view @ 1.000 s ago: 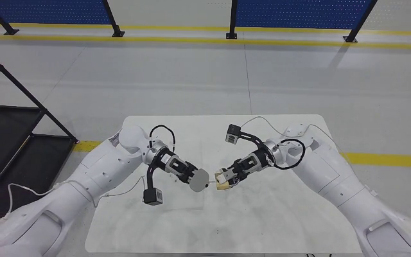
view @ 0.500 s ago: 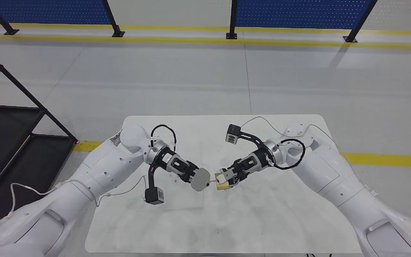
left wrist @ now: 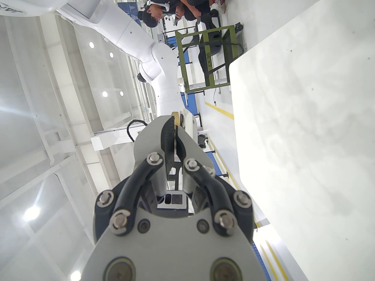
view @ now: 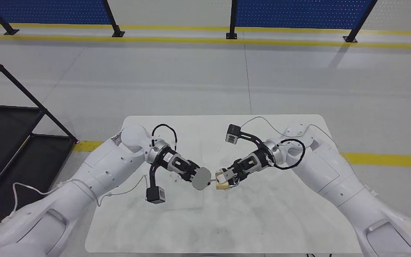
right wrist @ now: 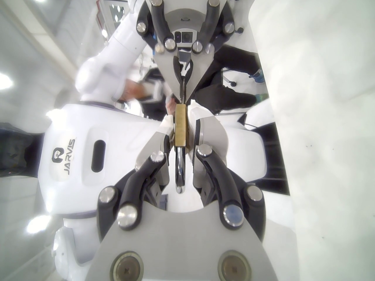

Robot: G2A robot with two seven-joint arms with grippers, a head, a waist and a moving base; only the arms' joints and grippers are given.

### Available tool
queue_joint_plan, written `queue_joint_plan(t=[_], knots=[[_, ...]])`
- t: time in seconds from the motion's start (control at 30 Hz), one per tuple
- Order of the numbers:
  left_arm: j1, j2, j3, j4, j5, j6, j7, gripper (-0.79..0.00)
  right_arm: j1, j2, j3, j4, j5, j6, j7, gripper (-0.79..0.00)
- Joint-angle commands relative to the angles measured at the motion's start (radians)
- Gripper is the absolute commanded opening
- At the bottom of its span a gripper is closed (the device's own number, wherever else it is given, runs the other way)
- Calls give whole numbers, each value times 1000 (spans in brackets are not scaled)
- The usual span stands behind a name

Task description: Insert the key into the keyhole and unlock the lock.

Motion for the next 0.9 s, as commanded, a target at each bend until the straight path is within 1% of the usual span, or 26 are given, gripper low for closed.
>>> queue_joint_plan(t=[0.0, 0.4, 0.63, 0.67, 0.7, 0.73, 0.77, 0.87], knots=[[-1, -2, 2, 2, 2, 0, 0, -785, 0, 0, 0, 0, 0, 0, 0, -785], [-12, -17, 11, 12, 0, 0, 0, -785, 0, 0, 0, 0, 0, 0, 0, -785], [-12, -26, 0, 26, -4, 0, 0, -785, 0, 0, 0, 0, 0, 0, 0, -785], [-11, -27, -1, 27, -2, 0, 0, -723, 0, 0, 0, 0, 0, 0, 0, -785], [-10, -28, -3, 27, -1, 0, 0, -474, 0, 0, 0, 0, 0, 0, 0, -785], [-9, -29, -3, 28, 2, 0, 0, -339, 0, 0, 0, 0, 0, 0, 0, -785], [-8, -30, -3, 29, 4, 0, 0, 0, 0, 0, 0, 0, 0, 0, 0, -785], [-6, -31, -3, 30, 8, 0, 0, 0, 0, 0, 0, 0, 0, 0, 0, -785]])
